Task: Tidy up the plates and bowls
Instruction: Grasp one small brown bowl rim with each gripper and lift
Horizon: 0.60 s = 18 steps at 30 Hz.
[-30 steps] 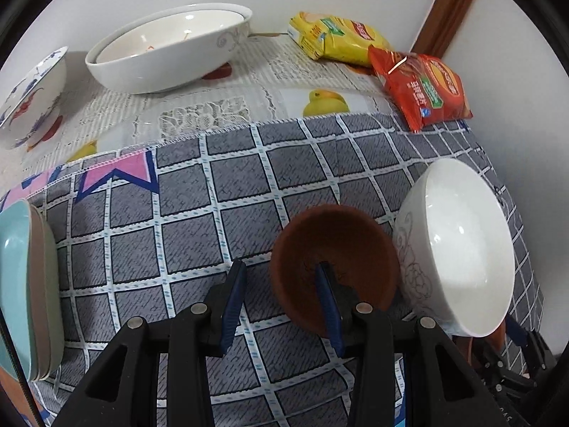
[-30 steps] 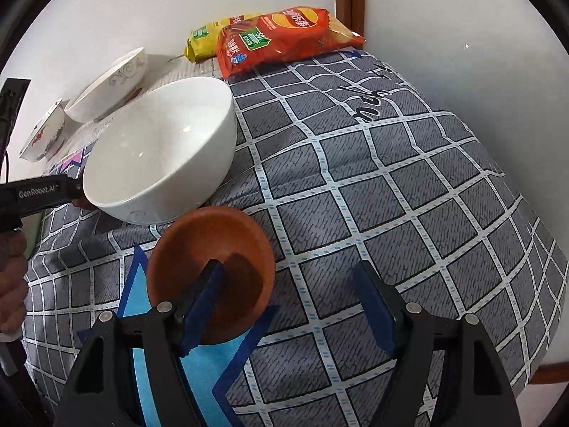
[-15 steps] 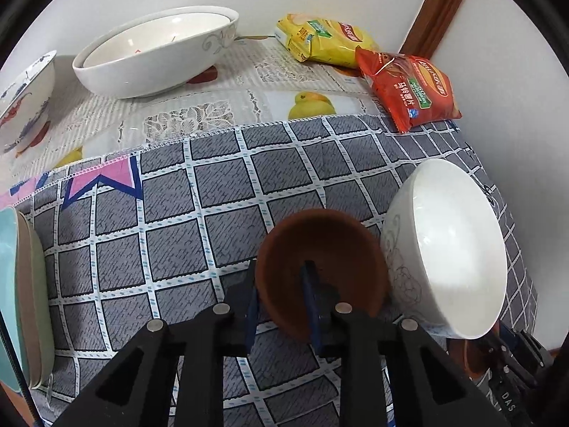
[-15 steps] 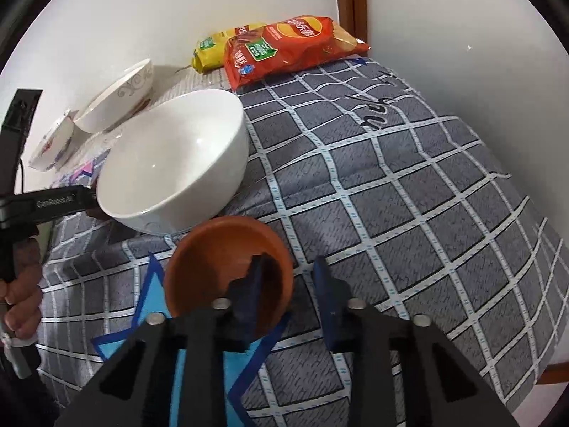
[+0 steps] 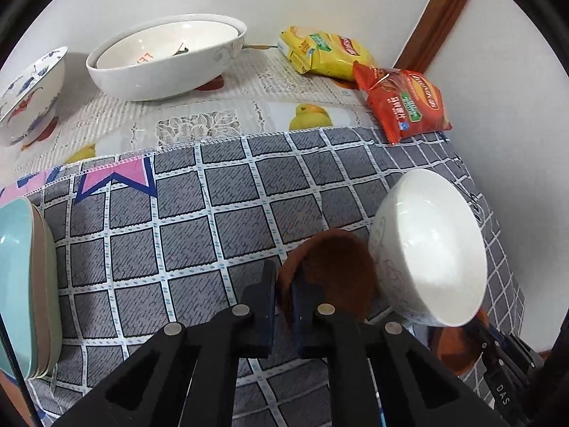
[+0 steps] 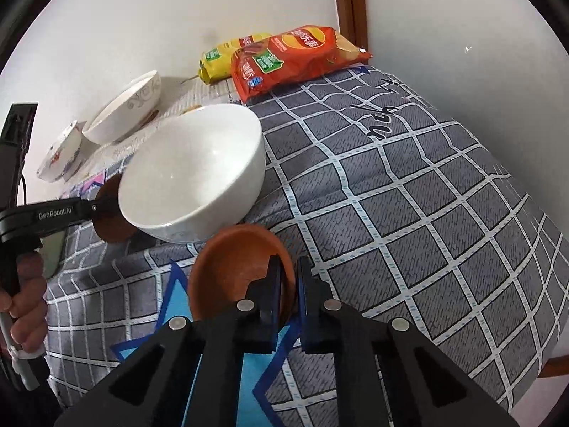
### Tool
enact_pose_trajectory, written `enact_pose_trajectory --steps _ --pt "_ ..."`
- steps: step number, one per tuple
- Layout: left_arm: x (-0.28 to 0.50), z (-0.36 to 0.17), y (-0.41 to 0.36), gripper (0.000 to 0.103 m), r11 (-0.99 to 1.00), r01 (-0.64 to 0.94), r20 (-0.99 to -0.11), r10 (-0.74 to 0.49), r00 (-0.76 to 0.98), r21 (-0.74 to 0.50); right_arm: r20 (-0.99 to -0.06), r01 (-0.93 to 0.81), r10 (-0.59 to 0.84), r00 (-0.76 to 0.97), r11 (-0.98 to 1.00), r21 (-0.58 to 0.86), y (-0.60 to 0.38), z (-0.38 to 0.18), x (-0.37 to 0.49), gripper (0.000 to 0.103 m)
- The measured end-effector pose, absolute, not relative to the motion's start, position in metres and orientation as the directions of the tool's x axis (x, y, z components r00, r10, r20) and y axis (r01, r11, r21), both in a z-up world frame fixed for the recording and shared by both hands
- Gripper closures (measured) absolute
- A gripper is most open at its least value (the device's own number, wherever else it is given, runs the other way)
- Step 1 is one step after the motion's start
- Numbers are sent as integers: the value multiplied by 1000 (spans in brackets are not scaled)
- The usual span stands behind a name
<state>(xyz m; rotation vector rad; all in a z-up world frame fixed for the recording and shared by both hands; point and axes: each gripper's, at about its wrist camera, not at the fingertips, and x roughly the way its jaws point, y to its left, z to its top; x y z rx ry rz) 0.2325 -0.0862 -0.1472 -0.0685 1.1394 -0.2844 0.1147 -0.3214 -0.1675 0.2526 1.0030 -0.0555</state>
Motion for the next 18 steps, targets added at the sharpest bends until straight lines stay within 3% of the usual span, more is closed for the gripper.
enact_pose_trajectory --steps 18 --pt "204 -94 -56 95 967 165 -852 -252 460 -196 -789 184 62 611 959 218 -322 -122 95 94"
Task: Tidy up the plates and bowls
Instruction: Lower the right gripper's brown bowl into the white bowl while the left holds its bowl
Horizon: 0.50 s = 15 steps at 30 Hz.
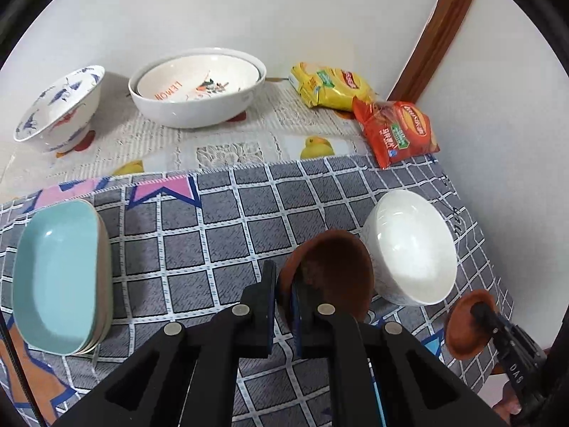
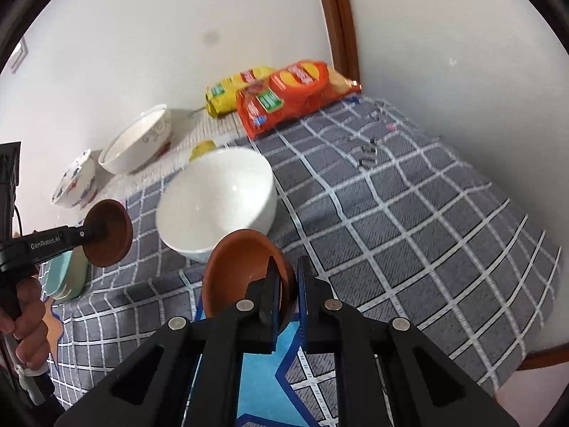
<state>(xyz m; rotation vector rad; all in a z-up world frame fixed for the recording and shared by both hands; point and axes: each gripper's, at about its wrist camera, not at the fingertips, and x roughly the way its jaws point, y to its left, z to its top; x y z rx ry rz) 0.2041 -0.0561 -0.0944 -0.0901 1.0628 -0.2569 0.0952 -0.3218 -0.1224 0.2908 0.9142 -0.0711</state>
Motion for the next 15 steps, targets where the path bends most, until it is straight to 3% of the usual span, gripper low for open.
enact_pose_trajectory --steps 15 --pt "198 -71 -35 95 973 134 -836 -230 498 -188 -750 131 90 655 964 230 -309 -83 127 94"
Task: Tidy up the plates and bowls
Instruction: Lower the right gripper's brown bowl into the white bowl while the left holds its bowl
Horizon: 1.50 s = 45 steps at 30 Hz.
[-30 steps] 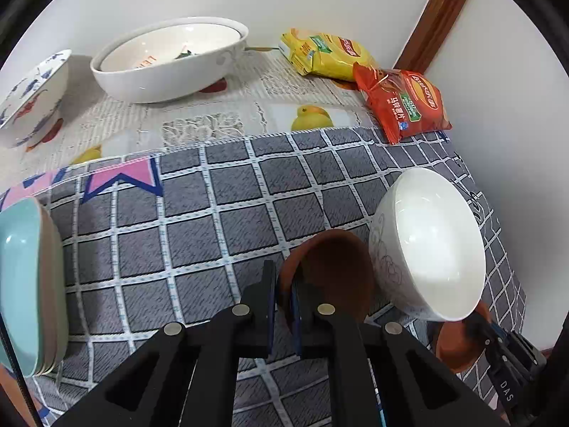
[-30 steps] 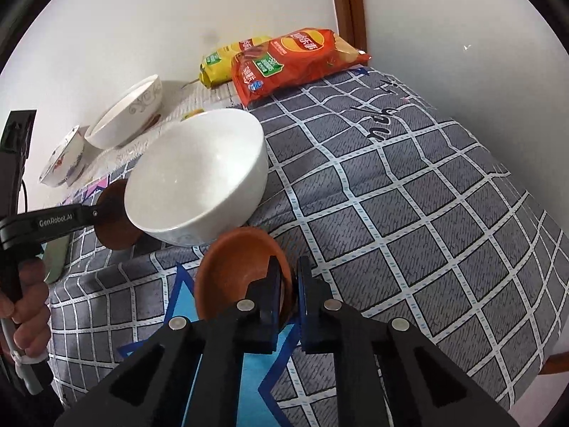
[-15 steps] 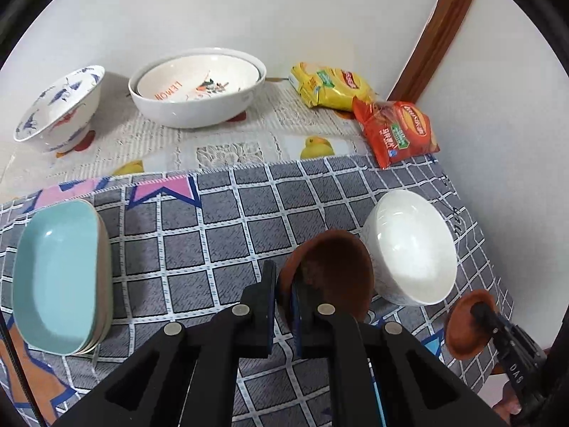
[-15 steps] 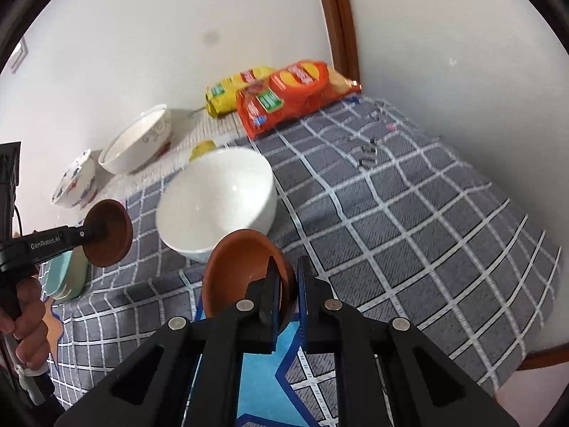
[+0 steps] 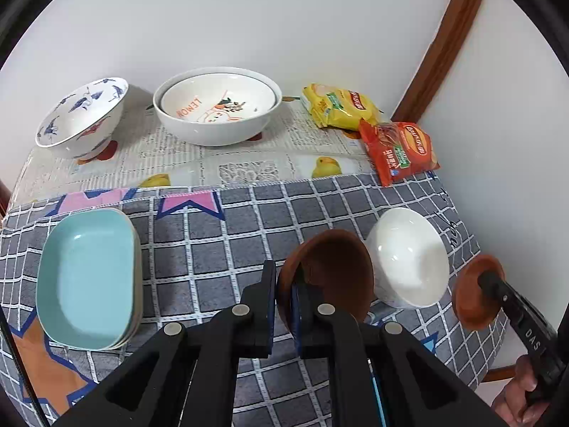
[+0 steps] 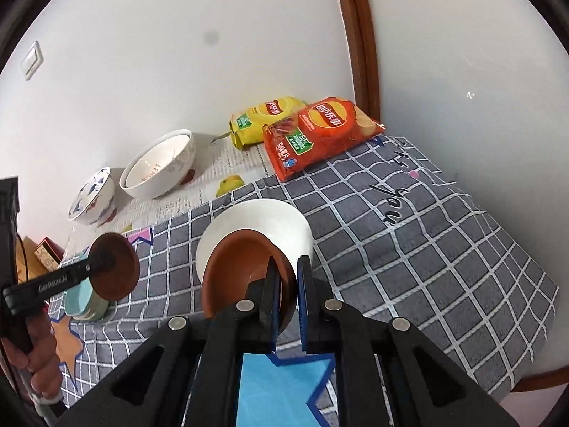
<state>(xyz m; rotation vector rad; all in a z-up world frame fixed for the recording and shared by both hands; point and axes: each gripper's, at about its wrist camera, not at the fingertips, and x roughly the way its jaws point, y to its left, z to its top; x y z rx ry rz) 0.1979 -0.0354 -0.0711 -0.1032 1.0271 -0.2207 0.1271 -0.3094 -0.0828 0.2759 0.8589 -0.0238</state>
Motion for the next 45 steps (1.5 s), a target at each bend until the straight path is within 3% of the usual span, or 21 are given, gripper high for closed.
enact_pose_trajectory --steps 45 --pt "238 -127 -31 95 969 120 -881 -248 404 -218 -859 100 -34 511 995 20 -267 -151 215 95"
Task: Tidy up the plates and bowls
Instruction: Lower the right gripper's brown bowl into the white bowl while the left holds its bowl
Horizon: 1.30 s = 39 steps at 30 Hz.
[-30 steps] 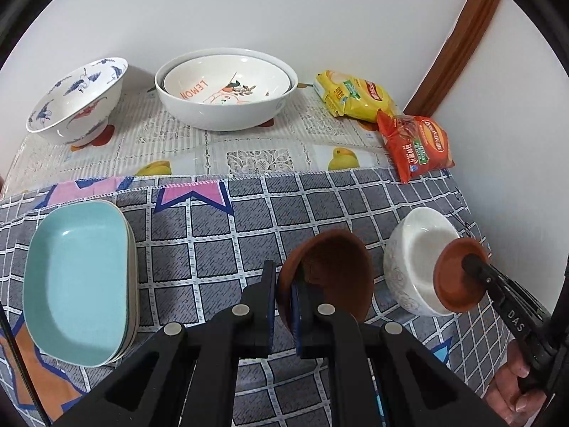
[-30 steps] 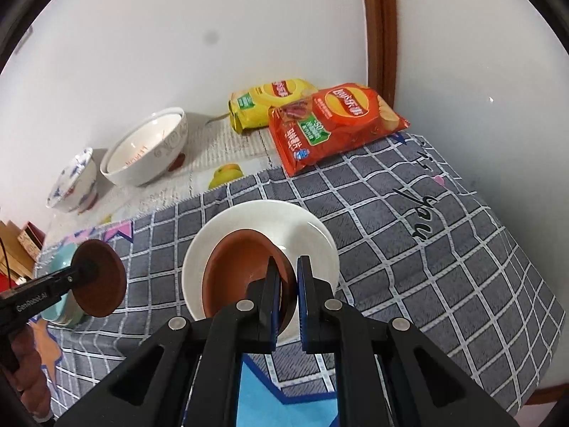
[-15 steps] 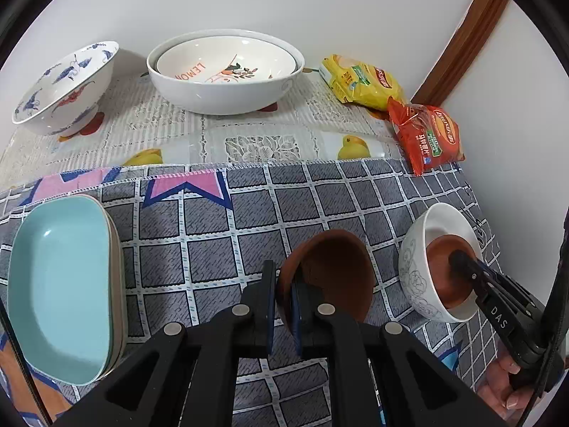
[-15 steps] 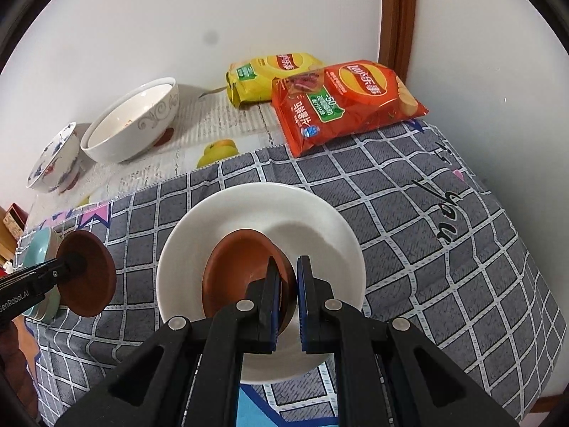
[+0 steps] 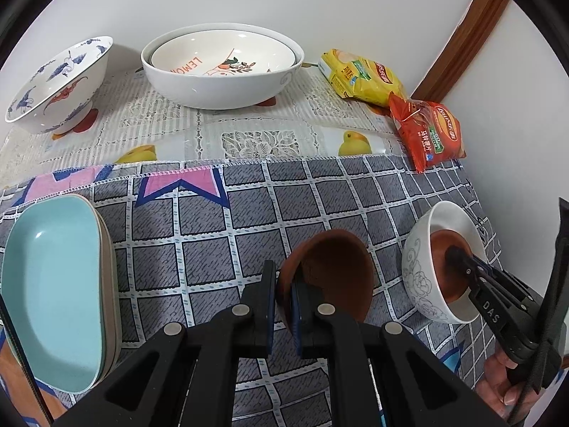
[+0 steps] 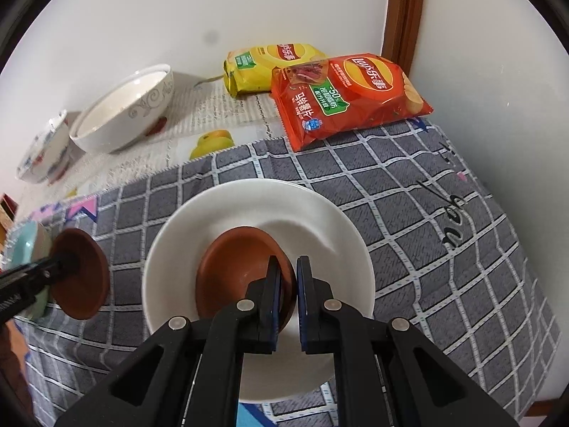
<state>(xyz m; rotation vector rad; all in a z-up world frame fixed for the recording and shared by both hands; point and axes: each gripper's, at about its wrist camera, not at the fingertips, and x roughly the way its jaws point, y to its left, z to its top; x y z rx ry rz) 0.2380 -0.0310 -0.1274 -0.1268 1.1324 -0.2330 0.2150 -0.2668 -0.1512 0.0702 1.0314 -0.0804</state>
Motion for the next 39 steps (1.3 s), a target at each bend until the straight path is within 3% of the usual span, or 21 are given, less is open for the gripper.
enact_pose_trajectory --steps 26,39 --pt "238 -123 -17 95 965 105 -873 -264 410 -242 -869 78 -183 460 983 -166 -250 -166 226 85" --pt "230 -114 -12 95 967 104 -871 -255 421 -233 -870 65 -142 472 990 -126 -254 -164 222 84"
